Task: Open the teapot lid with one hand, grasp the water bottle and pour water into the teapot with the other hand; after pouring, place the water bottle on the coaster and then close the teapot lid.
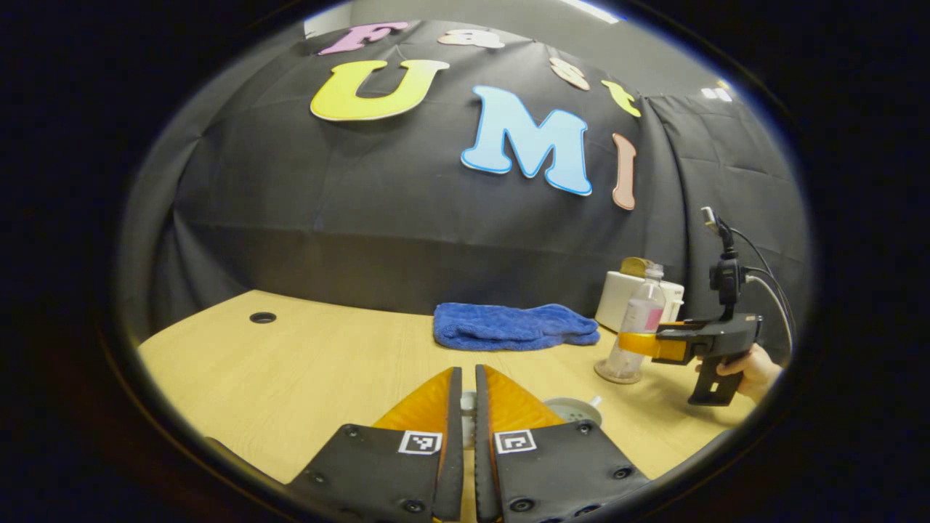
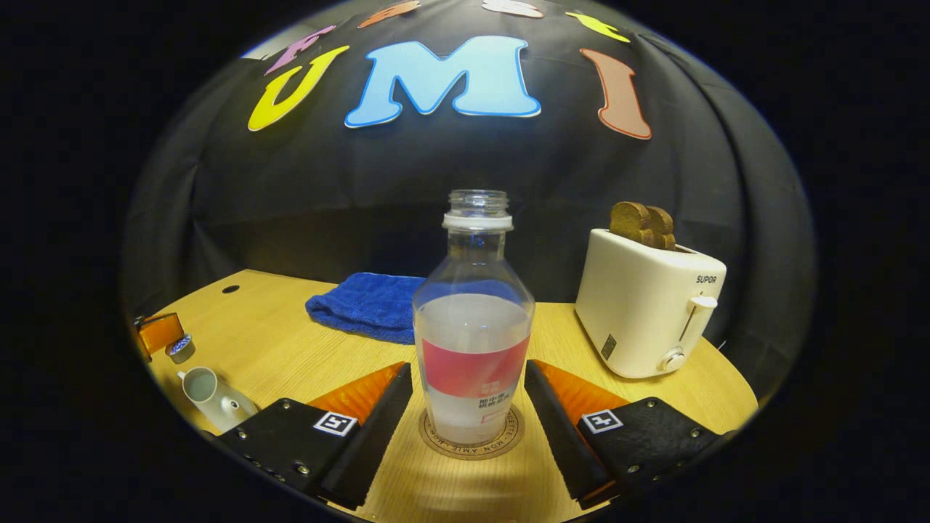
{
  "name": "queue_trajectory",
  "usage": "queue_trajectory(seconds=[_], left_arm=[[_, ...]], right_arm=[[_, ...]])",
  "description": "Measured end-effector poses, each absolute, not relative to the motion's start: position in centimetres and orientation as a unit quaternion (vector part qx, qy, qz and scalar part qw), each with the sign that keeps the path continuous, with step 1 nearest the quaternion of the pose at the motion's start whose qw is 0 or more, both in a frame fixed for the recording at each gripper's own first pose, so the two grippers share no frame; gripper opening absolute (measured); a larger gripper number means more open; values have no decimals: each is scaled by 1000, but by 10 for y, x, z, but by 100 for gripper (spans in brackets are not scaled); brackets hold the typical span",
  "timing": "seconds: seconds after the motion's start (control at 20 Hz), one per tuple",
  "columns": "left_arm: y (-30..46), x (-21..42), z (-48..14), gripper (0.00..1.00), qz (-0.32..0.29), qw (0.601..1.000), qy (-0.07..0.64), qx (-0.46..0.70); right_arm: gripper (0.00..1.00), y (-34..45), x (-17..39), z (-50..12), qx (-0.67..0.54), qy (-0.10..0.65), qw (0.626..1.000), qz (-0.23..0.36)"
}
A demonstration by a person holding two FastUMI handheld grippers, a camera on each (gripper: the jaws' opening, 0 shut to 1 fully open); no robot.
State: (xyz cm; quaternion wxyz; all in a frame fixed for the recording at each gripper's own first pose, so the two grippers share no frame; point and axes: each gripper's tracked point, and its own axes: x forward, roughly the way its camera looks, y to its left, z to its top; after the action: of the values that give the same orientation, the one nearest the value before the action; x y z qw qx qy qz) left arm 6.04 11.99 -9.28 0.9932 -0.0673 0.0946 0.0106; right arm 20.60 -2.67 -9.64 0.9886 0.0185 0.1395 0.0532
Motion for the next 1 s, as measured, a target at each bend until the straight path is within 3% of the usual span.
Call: queue_trajectory(seconds=[0.45,1.0], left_arm=[[73,58,-72,15,-38,995,72,-57],[38,67,-85,13,-54,994,92,-33]], right_arm=[[96,-32,159,-91,104,128,985,54],[96,-12,106,-53,22,68,996,55]])
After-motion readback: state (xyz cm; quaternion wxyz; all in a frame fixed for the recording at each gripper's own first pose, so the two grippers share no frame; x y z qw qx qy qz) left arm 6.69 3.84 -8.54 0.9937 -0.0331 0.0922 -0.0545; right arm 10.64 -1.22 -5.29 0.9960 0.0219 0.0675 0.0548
